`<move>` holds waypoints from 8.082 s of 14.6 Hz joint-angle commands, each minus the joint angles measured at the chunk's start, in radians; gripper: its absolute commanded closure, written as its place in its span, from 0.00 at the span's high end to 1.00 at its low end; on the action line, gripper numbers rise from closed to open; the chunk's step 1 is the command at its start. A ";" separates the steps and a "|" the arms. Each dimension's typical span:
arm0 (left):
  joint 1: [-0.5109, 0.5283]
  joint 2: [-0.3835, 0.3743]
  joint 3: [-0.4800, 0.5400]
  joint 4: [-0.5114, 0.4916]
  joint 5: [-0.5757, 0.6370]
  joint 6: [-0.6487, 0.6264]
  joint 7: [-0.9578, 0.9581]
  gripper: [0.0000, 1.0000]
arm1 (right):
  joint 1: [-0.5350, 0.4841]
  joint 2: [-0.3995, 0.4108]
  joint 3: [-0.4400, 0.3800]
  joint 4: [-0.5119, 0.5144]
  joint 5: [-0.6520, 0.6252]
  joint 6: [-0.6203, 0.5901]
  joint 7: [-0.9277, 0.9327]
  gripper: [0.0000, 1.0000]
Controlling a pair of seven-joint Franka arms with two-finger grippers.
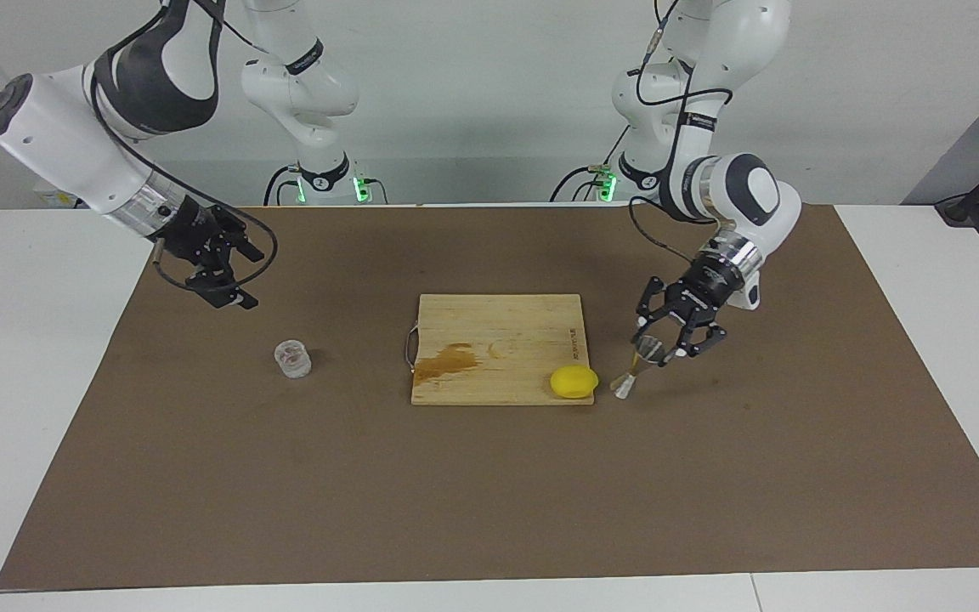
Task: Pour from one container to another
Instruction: 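Carry the metal cup over the board while the right gripper reaches the glass, then set the metal cup on the board while the right gripper grasps the glass, then withdraw the left gripper while the right gripper lifts the glass toward the board, then bring the glass above the metal cup while the left gripper returns to rest, then tilt the glass with the right gripper to pour into the metal cup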
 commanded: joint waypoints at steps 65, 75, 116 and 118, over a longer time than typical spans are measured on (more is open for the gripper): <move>0.098 -0.033 0.010 0.386 1.911 -0.250 0.188 1.00 | 0.411 0.095 0.012 -0.320 0.715 0.678 0.032 0.00; 0.196 -0.111 0.018 0.456 2.020 -0.776 0.978 1.00 | 0.503 0.102 0.012 -0.305 0.577 0.751 0.133 0.00; 0.009 -0.102 0.202 0.593 1.965 -0.955 1.020 1.00 | 0.574 0.076 0.014 -0.228 -0.202 0.730 0.276 0.00; 0.008 -0.105 0.202 0.588 1.965 -0.948 1.020 1.00 | 0.574 0.076 0.014 -0.228 -0.247 0.730 0.279 0.00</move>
